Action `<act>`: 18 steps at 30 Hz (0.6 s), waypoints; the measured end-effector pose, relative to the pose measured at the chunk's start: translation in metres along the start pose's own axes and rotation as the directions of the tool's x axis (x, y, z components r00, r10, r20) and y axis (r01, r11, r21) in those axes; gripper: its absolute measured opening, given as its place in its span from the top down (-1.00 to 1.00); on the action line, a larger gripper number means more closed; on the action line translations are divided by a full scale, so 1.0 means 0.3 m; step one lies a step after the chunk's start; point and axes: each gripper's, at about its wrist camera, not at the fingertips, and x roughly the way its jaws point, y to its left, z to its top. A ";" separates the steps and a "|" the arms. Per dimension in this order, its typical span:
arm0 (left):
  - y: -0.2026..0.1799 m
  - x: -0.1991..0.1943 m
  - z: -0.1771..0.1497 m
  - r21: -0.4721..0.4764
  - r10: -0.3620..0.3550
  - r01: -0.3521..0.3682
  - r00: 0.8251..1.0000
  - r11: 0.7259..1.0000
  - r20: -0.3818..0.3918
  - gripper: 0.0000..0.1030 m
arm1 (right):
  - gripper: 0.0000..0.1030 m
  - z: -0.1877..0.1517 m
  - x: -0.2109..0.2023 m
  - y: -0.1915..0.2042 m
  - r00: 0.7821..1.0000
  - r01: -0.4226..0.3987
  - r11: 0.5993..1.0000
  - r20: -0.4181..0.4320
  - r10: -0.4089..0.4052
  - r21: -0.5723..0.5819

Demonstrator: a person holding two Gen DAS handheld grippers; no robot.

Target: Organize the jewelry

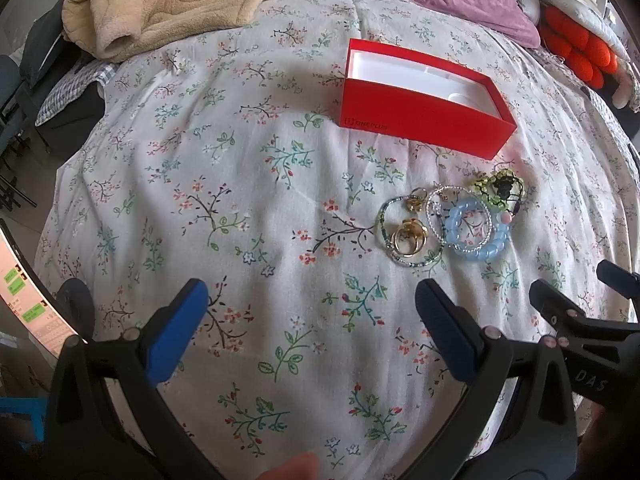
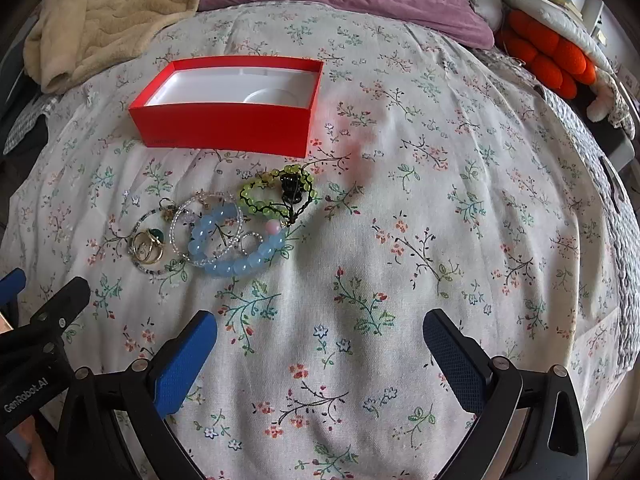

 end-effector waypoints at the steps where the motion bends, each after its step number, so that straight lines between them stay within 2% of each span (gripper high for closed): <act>1: 0.000 -0.001 0.000 0.001 0.000 0.000 1.000 1.000 0.000 -1.00 | -1.00 0.001 -0.001 0.000 1.000 -0.002 1.000 -0.001 0.002 0.001; 13: 0.005 0.006 0.006 0.011 0.006 -0.006 1.000 1.000 0.000 -1.00 | -1.00 0.015 -0.005 -0.002 1.000 -0.014 1.000 -0.011 0.014 0.004; 18: 0.014 -0.003 0.029 0.026 0.020 -0.021 1.000 0.999 0.024 -1.00 | -1.00 0.042 -0.002 -0.007 1.000 -0.019 1.000 -0.015 0.019 0.000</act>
